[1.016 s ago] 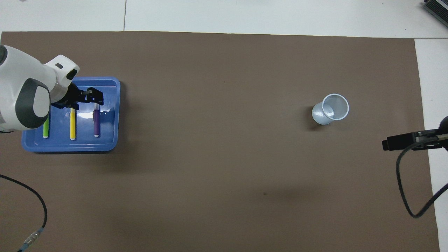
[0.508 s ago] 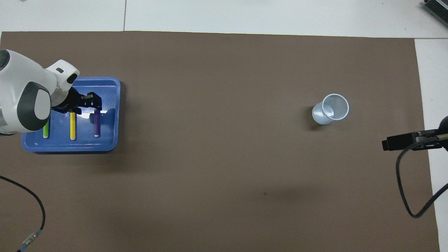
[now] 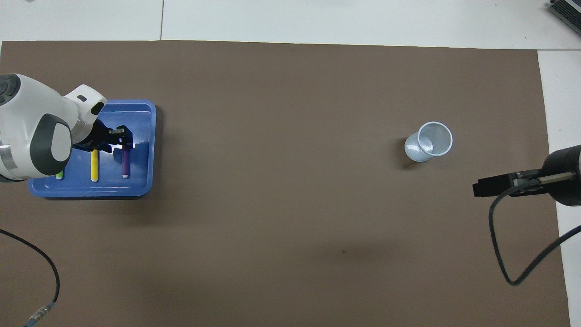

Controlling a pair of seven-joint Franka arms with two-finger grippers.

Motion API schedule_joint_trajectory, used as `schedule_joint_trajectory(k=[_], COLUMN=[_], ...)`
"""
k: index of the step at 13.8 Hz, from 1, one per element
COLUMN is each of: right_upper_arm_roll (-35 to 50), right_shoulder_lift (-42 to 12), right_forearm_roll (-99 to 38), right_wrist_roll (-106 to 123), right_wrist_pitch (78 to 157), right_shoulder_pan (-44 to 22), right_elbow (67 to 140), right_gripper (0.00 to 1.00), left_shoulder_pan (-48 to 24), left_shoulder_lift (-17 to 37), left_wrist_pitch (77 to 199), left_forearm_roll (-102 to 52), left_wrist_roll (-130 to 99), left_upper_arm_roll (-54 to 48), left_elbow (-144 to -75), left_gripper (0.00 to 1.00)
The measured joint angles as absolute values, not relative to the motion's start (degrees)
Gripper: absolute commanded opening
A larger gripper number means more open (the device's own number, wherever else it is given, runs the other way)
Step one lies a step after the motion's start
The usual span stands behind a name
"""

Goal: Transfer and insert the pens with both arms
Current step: 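Lift the purple pen with the left gripper while the right gripper approaches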

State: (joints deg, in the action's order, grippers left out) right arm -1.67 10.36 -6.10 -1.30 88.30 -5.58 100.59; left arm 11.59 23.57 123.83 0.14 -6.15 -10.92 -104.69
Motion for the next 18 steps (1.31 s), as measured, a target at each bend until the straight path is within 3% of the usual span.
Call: schedule_joint_trajectory(k=[1, 3, 4, 10, 18], right_upper_arm_roll=[-1.6, -1.5, -1.5, -1.8, -1.5], right_shoulder_lift=[10.5, 10.8, 10.9, 10.9, 7.2], right_forearm_roll=[-6.5, -6.7, -6.7, -6.8, -12.1], right_wrist_roll=[-3.3, -6.9, -8.8, -11.3, -26.9], right_wrist_pitch=[88.6, 90.6, 92.3, 99.1, 111.3], right_shoulder_pan=[-6.7, -9.4, -10.8, -11.9, -16.2], right_elbow=[100.8, 101.3, 101.6, 104.4, 105.7], right_gripper=[1.00, 1.00, 1.00, 1.00, 1.00], left_shoulder_pan=[11.6, 11.6, 11.6, 11.7, 10.9], left_shoulder_lift=[23.6, 23.5, 23.3, 23.1, 23.2], left_wrist_pitch=[124.2, 124.8, 124.8, 123.4, 98.7], left_forearm_roll=[0.1, 0.2, 0.2, -1.5, -8.7], left_wrist_roll=[-6.2, -6.2, -6.2, -6.3, -9.1], left_upper_arm_roll=[-10.9, -10.9, -10.7, -10.9, -11.2], left_elbow=[-105.3, -106.0, -106.0, -105.8, -94.2], left_gripper=[0.47, 0.04, 0.00, 0.00, 0.00])
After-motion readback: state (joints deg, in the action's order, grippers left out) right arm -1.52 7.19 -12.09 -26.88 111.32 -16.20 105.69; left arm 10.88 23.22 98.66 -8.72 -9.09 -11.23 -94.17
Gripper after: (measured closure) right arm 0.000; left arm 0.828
